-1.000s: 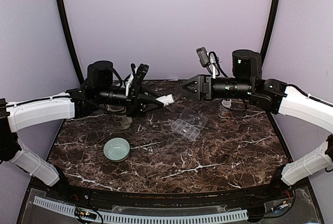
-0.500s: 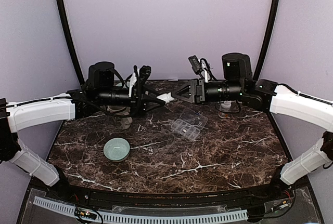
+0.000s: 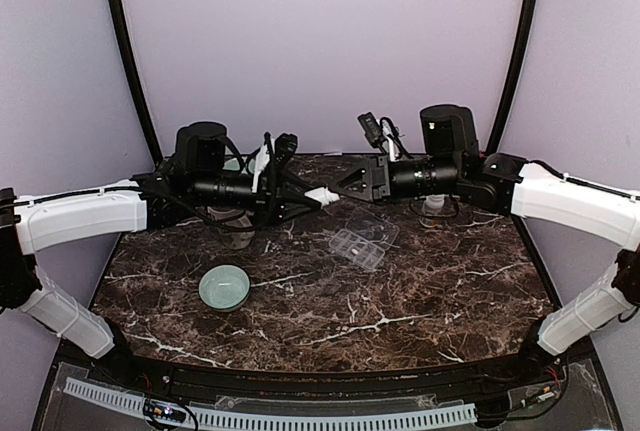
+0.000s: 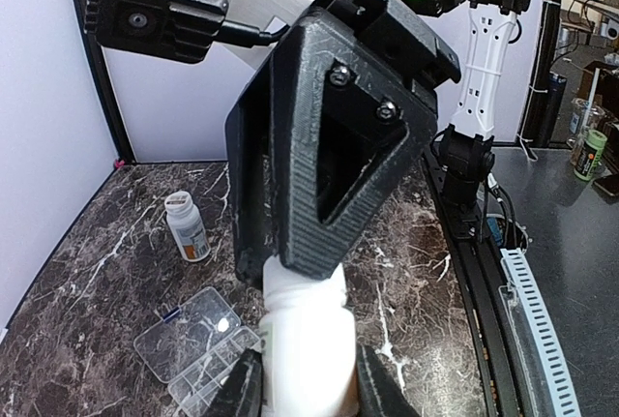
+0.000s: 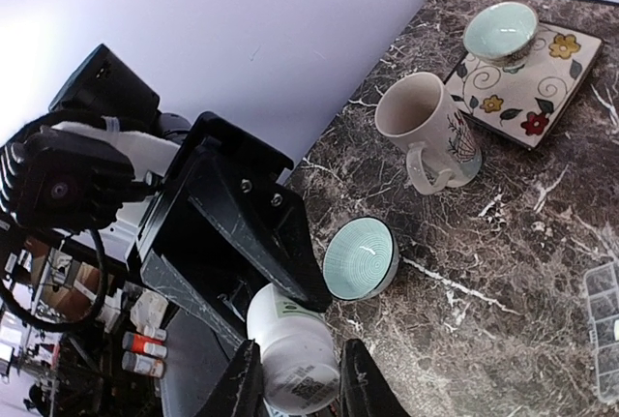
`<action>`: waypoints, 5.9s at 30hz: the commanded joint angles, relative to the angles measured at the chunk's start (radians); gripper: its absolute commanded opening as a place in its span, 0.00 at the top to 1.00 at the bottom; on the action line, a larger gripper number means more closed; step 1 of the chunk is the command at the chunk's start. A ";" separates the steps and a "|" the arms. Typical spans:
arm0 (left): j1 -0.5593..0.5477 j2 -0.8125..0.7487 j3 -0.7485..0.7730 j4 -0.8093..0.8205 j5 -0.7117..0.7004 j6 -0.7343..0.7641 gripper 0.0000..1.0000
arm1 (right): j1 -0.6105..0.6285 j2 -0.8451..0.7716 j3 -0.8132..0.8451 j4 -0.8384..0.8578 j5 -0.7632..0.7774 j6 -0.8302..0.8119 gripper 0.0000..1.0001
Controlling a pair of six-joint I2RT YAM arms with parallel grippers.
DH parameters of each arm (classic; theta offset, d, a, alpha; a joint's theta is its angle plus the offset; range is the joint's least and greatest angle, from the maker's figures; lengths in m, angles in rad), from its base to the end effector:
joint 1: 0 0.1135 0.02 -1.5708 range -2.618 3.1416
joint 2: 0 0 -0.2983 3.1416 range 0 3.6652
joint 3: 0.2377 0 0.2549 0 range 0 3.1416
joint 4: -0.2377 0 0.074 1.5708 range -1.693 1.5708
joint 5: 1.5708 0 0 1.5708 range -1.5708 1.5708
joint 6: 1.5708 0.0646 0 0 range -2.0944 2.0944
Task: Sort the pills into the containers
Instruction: Unscrew the lid of the pill bottle.
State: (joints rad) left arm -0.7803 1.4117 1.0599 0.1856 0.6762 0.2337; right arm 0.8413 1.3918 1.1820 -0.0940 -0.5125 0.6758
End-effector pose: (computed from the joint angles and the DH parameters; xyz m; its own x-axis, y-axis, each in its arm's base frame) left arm 0.2193 -0.2740 0.3584 0.1143 0.1410 -0.9834 0.9877 0.0899 0.1277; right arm 0.2070 0.2791 0.3752 -0.7571 -0.0288 -0.6527 -0.6255 0.3205 0.7113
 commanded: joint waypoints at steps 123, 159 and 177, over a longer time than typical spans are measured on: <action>-0.025 0.056 0.164 -0.078 0.087 -0.065 1.00 | -0.013 -0.082 -0.094 0.099 -0.033 -0.233 1.00; 0.019 0.160 0.273 -0.052 0.519 -0.321 1.00 | 0.052 -0.161 -0.131 0.093 0.092 -0.570 0.74; 0.019 0.156 0.266 -0.064 0.499 -0.293 1.00 | 0.052 -0.166 -0.119 0.110 0.066 -0.529 0.52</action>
State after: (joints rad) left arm -0.7502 1.5860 1.3140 0.0822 1.1412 -0.0818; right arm 0.8940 1.2278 1.0367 0.0139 -0.4603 0.1368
